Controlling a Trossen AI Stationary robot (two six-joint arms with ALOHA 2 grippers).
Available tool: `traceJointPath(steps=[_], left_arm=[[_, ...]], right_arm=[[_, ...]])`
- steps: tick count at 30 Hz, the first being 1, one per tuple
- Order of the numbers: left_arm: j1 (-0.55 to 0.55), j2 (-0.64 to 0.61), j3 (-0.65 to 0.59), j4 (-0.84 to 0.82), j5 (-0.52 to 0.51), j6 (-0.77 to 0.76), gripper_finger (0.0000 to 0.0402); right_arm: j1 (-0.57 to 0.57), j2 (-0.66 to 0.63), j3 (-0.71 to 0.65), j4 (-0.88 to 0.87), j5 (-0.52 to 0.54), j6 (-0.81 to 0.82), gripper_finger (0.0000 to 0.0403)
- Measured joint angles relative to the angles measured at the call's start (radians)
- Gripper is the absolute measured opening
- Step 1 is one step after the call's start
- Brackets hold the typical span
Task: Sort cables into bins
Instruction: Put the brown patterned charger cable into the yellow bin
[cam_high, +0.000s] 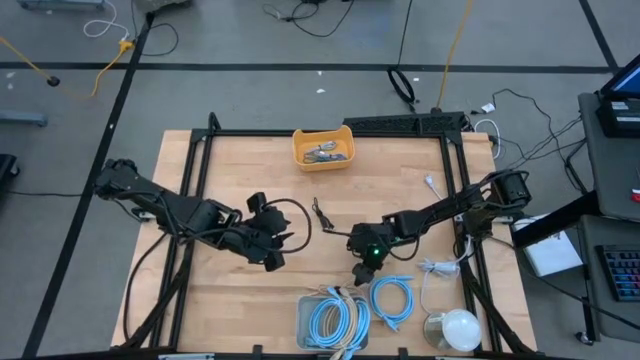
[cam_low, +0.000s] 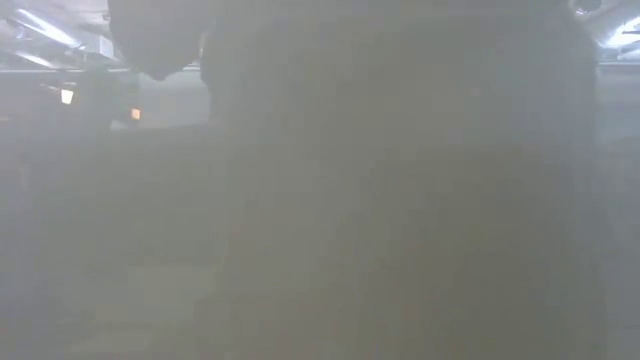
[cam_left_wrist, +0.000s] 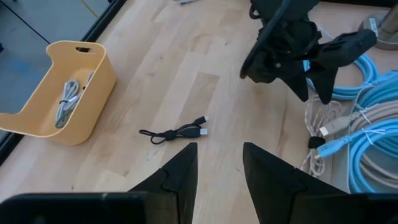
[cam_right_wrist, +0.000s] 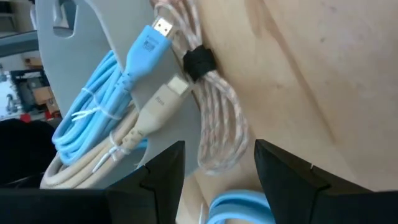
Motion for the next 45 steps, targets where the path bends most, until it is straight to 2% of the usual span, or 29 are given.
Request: traceJointPath(steps=[4,9,12,16,18,27,36,41,45], left_arm=[[0.0,0.0,0.0,-0.001,-0.001,0.005,0.0131],[-0.007,0.0,0.0,-0.005,-0.001,0.005,0.0131],[-0.01,0.0,0.0,-0.007,-0.001,0.005,0.0131],[-0.01,0.0,0.0,-0.007,-0.001,0.001,0.0131],[-0.01,0.0,0.0,-0.007,-0.001,0.0,0.0131],[-0.011,0.0,0.0,-0.009,0.002,0.0,0.0131],[-0.016,0.0,0.0,-0.032,0.002,-0.017,0.0131],[-0.016,0.0,0.0,-0.032,0.003,-0.03,0.0131],[-0.008,0.0,0.0,-0.03,0.009,-0.053,0.0131]], right_arm=[[0.011,0.025,0.0,0.017,0.046,0.024,0.0185],[0.039,0.096,-0.001,0.079,0.016,0.072,0.0161],[0.06,0.126,0.0,0.142,0.016,0.096,0.0121],[0.066,0.135,-0.001,0.255,0.038,0.105,0.0032],[0.055,0.131,-0.001,0.307,0.068,0.103,0.0011],[-0.04,0.022,0.002,0.28,0.25,0.046,0.0004],[-0.221,-0.108,0.001,0.088,0.394,-0.144,0.0002],[-0.366,-0.161,0.023,0.013,0.407,-0.27,0.0001],[-0.47,-0.167,0.107,-0.116,0.388,-0.407,0.0001]])
